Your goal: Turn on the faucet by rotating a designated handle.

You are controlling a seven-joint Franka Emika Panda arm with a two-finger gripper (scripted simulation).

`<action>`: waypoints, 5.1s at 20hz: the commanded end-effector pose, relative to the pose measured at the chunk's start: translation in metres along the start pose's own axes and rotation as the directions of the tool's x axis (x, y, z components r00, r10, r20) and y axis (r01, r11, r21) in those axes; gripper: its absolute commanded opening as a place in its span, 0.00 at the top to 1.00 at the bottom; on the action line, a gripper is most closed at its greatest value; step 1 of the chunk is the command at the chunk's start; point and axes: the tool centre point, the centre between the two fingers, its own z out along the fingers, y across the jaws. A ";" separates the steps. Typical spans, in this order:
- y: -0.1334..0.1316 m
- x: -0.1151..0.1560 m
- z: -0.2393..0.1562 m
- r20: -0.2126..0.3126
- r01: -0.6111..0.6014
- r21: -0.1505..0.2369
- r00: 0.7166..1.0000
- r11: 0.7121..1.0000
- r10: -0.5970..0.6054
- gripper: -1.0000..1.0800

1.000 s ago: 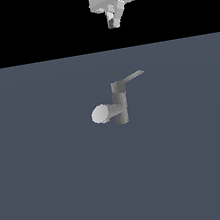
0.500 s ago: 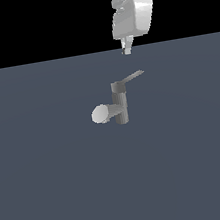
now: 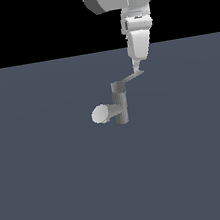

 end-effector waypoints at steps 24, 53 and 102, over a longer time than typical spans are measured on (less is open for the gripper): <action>0.008 0.016 0.029 -0.046 -0.126 0.015 0.991 0.992 0.126 1.00; 0.067 -0.013 0.024 -0.042 -0.117 0.034 0.992 0.993 0.119 1.00; 0.048 -0.150 0.036 -0.046 -0.131 0.018 0.990 0.991 0.132 1.00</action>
